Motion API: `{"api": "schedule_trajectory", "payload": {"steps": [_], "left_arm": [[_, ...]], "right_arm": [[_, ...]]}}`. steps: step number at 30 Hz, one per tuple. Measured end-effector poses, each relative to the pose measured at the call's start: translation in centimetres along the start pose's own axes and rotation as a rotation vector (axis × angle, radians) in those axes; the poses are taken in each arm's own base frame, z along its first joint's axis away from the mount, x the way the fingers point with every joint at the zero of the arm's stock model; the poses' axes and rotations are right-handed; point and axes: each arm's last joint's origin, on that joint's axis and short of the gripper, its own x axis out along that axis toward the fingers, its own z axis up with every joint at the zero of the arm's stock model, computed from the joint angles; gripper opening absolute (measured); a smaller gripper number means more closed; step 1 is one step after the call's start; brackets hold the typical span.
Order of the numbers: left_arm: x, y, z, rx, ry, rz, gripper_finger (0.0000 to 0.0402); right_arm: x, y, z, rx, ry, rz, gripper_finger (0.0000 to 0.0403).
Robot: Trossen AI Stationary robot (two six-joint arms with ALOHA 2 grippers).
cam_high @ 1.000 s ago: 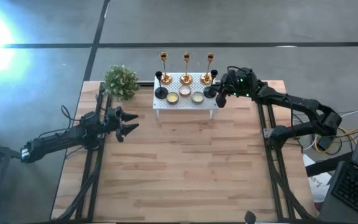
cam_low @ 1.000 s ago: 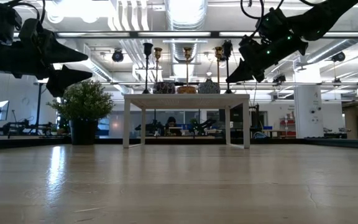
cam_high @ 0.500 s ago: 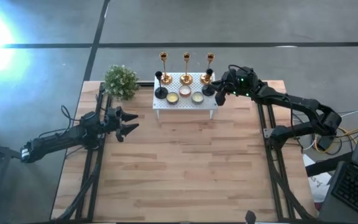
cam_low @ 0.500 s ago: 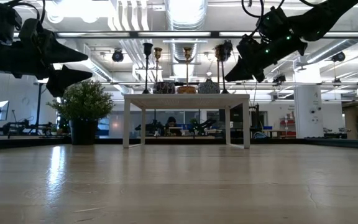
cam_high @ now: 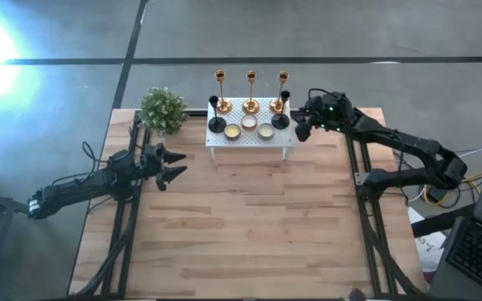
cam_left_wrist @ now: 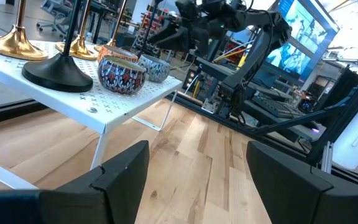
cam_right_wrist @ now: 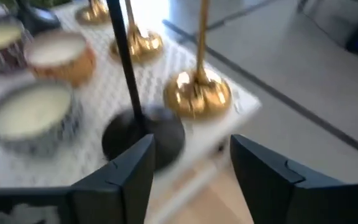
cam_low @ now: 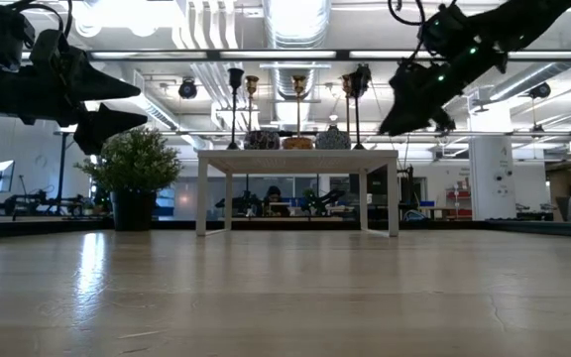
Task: Pick & Place candle stick holders
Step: Return to Home Position
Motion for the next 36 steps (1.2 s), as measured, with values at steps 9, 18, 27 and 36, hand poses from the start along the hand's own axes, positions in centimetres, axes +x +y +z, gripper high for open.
{"api": "schedule_trajectory", "payload": {"steps": [9,18,27,36], "left_arm": [[0.0,0.0,0.0,0.000,0.000,0.000,0.0275],[0.0,0.0,0.0,0.000,0.000,0.000,0.0275],[0.0,0.0,0.0,0.000,0.000,0.000,0.0275],[0.0,0.0,0.0,0.000,0.000,0.000,0.0275]], "right_arm": [[-7.4,0.8,-1.4,0.004,0.115,0.076,0.0199],[-13.5,4.3,-2.7,0.050,-0.061,0.664,0.0075],[-10.4,9.6,-6.5,-0.041,-0.175,0.822,0.0009],[-9.4,12.2,-11.8,-0.254,-0.197,0.773,0.0008]]}}
